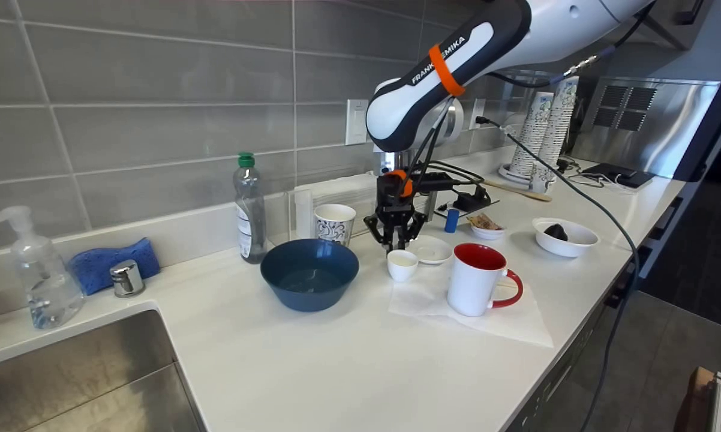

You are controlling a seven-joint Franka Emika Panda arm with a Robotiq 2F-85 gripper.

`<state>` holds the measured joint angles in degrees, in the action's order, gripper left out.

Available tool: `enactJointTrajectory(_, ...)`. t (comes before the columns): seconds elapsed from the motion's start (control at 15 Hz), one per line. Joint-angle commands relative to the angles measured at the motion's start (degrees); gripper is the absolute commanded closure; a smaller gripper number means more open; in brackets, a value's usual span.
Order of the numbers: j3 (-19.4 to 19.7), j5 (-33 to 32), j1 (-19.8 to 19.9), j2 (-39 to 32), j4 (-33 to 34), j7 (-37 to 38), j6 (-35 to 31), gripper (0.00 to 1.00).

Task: Remove the mug from the plate and put it on the counter

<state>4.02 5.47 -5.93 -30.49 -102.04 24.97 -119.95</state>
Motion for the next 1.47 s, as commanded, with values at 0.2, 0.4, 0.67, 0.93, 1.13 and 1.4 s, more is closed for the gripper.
enactJointTrajectory(0.2,0.5,-2.61,-0.19,1.31,-1.6,0.94,-2.0,0.21)
enactJointTrajectory(0.4,1.2,-3.37,-0.19,3.58,-3.51,1.55,-3.6,0.0)
enactJointTrajectory(0.67,1.66,-3.6,0.17,11.16,-10.2,0.84,-8.04,0.0)
enactJointTrajectory(0.93,1.57,-9.51,-0.32,20.95,-19.45,-0.95,-13.85,0.0)
enactJointTrajectory(1.13,0.48,-16.5,-0.11,28.54,-27.36,-1.86,-19.34,0.0)
enactJointTrajectory(1.4,-2.55,-27.48,0.9,38.66,-37.75,0.13,-26.02,0.0)
